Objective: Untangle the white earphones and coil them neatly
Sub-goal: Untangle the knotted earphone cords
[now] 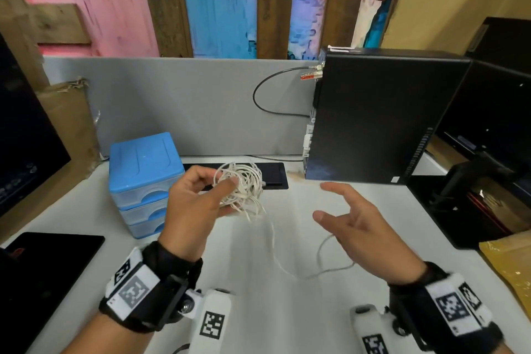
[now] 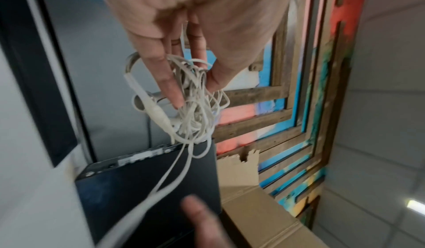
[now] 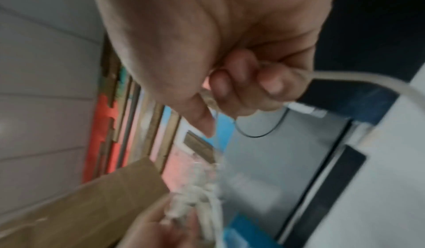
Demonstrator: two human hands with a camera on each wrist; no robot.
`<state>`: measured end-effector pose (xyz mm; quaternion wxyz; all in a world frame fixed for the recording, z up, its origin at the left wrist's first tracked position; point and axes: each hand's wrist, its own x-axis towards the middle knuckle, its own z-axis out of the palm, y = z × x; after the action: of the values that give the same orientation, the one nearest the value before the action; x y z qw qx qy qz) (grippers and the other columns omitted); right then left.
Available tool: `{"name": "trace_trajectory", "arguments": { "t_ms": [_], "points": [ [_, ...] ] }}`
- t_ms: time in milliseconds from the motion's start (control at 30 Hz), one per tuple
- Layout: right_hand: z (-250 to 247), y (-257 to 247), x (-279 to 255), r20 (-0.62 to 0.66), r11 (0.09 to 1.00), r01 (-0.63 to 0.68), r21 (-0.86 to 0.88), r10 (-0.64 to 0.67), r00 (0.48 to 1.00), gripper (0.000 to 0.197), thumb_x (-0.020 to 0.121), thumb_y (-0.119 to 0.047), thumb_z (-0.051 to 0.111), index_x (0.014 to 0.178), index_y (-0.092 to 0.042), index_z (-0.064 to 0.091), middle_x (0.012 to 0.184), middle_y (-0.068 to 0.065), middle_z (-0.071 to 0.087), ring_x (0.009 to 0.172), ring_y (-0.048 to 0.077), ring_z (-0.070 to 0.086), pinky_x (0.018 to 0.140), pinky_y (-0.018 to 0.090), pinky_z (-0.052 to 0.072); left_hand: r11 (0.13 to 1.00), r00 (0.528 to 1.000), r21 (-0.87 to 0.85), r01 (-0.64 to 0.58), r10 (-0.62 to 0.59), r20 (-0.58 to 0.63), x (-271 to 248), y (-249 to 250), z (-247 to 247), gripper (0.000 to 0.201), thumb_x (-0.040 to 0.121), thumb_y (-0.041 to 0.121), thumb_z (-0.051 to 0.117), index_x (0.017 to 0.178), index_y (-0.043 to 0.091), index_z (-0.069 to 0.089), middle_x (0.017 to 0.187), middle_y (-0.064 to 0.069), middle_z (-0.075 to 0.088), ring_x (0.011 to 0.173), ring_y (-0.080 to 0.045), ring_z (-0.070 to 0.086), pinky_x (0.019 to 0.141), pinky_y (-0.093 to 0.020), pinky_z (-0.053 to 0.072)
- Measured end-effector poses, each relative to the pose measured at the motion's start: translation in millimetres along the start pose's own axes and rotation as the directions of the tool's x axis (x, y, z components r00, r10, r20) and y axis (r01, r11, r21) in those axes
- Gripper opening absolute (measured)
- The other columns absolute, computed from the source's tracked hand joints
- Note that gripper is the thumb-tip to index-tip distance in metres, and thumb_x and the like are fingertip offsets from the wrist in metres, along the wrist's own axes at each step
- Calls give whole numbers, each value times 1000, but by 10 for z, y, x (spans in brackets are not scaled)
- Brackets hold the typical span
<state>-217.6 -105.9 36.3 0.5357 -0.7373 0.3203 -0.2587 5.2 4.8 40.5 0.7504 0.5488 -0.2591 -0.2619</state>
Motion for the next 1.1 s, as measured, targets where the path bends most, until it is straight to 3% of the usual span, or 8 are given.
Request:
{"name": "trace_trajectory", "arguments": {
  "t_ms": [100,200,300,367,433,567,733,1100],
  "points": [
    [27,189,84,-31,989,-129,-69,128,991,45,93,-33,66,132,-39,44,57,2,38,57,14,44,50,20,40,997,998,-46,-54,55,26,-44,109,30,20,76,0,77,77,10,59,85,-13,70,67,-22,69,55,-36,58],
    [100,357,94,-42,908,-180,-378,178,983,58,88,-50,66,140,-40,41,108,-2,61,99,14,58,89,30,49,999,998,-15,-51,52,25,-115,76,114,17,84,-3,70,79,8,58,87,-14,71,67,-23,70,54,-34,58],
    [222,270,-12,70,711,-62,-701,155,985,88,84,-63,63,153,-43,13,163,-10,14,152,14,4,122,37,17,999,998,11,-33,32,51,-198,-10,202,18,83,-3,72,79,6,58,85,-14,71,69,-29,70,54,-36,58],
    [326,130,-83,253,812,41,-583,133,958,100,80,-62,69,154,-43,4,162,-22,6,152,4,-6,125,38,6,999,998,31,-15,13,62,-234,-49,233,19,82,-3,74,79,6,58,82,-13,72,68,-30,71,56,-37,60],
    [440,55,-140,399,982,88,-167,-14,917,94,81,-43,79,152,-39,18,158,-23,29,148,1,20,122,31,19,999,997,47,-3,0,75,-258,-79,245,19,82,-2,74,79,7,58,82,-14,72,69,-31,72,59,-39,60],
    [621,96,-170,319,933,-36,358,-86,944,59,80,-14,78,129,-27,49,95,8,71,87,18,66,77,25,51,996,998,86,10,-16,69,-233,-104,221,16,83,1,75,82,6,59,90,-20,70,69,-27,72,60,-38,60],
    [649,292,-85,-38,979,109,172,-104,994,5,90,-21,72,85,-23,69,77,30,61,63,20,43,61,32,36,980,989,190,64,-88,120,-189,-138,177,9,84,4,75,85,5,66,87,-9,72,71,-24,75,62,-43,62],
    [539,185,-149,-181,891,433,-136,-452,873,5,86,-22,74,87,-24,79,79,-13,73,70,10,67,64,19,50,960,956,218,174,-218,196,-192,-167,181,9,93,11,65,101,7,64,96,-11,76,64,-22,72,47,-29,53]
  ]
}}
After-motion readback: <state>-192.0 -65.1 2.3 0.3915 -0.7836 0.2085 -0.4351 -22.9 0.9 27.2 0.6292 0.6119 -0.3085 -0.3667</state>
